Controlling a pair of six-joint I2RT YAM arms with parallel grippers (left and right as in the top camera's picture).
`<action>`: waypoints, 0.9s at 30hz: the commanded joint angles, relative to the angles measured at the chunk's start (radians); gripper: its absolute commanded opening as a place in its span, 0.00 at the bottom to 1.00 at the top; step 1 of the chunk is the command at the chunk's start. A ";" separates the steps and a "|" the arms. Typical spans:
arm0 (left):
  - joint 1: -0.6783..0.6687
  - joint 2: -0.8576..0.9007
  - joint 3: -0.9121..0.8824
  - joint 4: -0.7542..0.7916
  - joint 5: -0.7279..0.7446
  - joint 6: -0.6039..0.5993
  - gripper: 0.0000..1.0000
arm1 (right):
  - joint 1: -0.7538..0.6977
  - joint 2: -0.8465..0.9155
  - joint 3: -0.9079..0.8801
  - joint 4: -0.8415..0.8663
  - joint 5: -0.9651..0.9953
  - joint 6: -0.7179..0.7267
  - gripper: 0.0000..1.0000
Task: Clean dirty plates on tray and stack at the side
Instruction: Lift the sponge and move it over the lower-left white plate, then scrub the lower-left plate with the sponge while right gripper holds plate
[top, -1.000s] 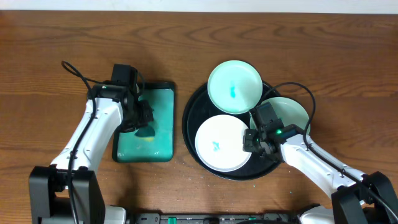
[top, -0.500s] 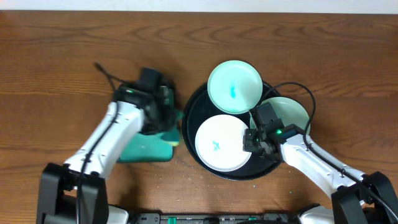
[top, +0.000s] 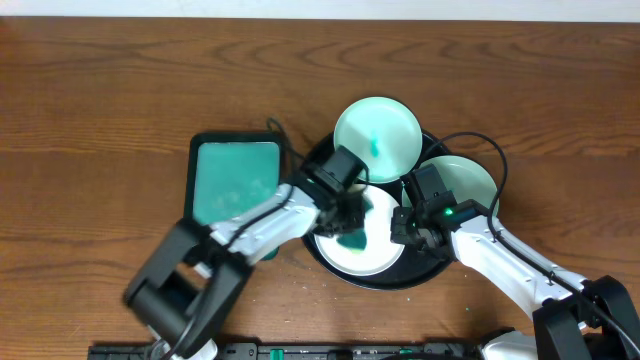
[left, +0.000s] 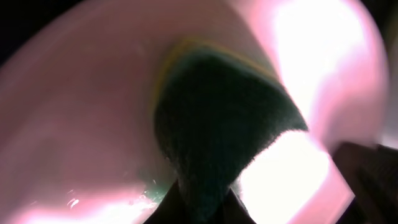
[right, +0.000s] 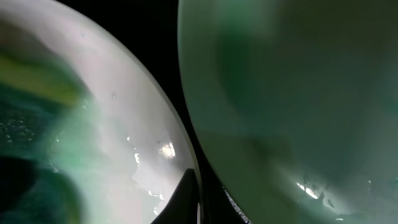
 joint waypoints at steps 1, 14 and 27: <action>-0.006 0.053 -0.013 -0.016 0.026 -0.058 0.07 | 0.005 0.005 -0.004 0.005 0.054 0.024 0.01; 0.069 0.053 0.100 -0.295 -0.478 0.160 0.07 | 0.005 0.005 -0.004 0.006 0.054 0.024 0.01; 0.002 0.097 0.066 0.062 0.277 0.159 0.07 | 0.005 0.005 -0.004 0.006 0.054 0.024 0.01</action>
